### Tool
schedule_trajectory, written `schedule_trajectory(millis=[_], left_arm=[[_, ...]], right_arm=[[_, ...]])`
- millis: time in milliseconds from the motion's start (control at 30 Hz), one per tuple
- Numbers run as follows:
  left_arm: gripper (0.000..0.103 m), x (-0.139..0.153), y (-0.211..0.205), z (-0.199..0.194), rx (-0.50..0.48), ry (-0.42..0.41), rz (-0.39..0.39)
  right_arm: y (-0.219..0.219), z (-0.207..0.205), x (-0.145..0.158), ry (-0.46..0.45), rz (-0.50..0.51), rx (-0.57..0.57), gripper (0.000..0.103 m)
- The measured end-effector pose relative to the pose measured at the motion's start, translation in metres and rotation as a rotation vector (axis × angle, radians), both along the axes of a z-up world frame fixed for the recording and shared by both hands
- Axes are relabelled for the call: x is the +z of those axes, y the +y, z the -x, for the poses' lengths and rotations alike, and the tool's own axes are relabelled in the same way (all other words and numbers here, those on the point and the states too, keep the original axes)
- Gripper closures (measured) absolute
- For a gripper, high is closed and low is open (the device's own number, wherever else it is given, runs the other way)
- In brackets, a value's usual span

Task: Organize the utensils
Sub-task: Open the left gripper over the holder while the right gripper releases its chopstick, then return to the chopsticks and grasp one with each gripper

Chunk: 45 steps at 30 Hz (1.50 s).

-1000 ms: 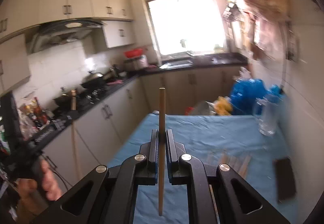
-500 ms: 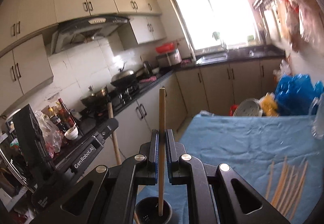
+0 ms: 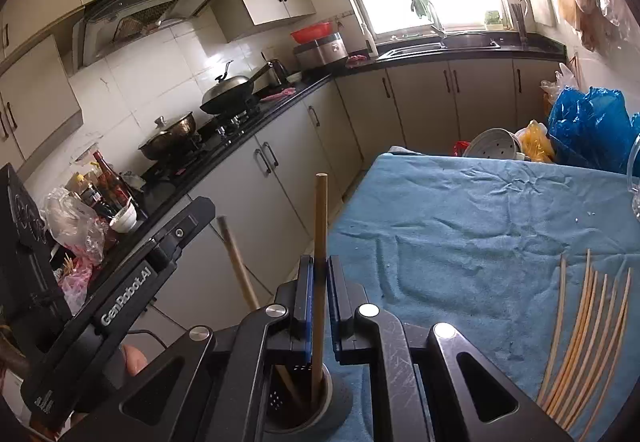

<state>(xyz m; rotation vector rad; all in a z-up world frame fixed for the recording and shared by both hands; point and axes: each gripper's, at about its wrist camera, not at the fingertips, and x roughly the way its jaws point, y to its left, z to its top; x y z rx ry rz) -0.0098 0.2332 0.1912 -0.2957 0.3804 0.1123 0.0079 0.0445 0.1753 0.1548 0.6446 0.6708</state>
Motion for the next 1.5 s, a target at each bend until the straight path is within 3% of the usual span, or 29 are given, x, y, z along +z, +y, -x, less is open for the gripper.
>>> schedule_trajectory(millis=[33, 167, 333, 467, 633, 933, 1067, 1233, 1500], left_arm=[[0.063, 0.002, 0.001, 0.003, 0.011, -0.004, 0.000], [0.061, 0.011, 0.002, 0.018, 0.037, -0.016, 0.008], [0.061, 0.029, -0.002, 0.040, 0.026, -0.030, 0.064], [0.055, 0.042, -0.027, 0.055, -0.017, -0.038, 0.073], [0.051, 0.039, -0.074, 0.059, -0.120, 0.009, 0.087], [0.050, -0.016, -0.178, 0.013, -0.316, 0.240, 0.067], [0.050, -0.052, -0.216, -0.023, -0.357, 0.373, 0.084], [0.050, -0.095, -0.250, -0.074, -0.371, 0.490, 0.088], [0.056, -0.145, -0.272, -0.148, -0.370, 0.630, 0.036]], right_arm=[[0.000, 0.000, 0.001, 0.000, 0.002, 0.000, 0.094], [-0.007, 0.001, 0.003, 0.002, 0.000, -0.018, 0.080], [-0.034, 0.004, 0.003, 0.010, -0.023, -0.057, 0.079], [-0.070, 0.008, -0.005, 0.030, -0.042, -0.110, 0.074], [-0.129, 0.011, -0.023, 0.076, -0.063, -0.201, 0.074], [-0.281, 0.015, -0.069, 0.188, -0.030, -0.478, 0.074], [-0.324, 0.010, -0.089, 0.250, -0.047, -0.525, 0.074], [-0.342, -0.011, -0.111, 0.323, -0.037, -0.503, 0.074], [-0.319, -0.047, -0.139, 0.408, 0.012, -0.432, 0.074]])
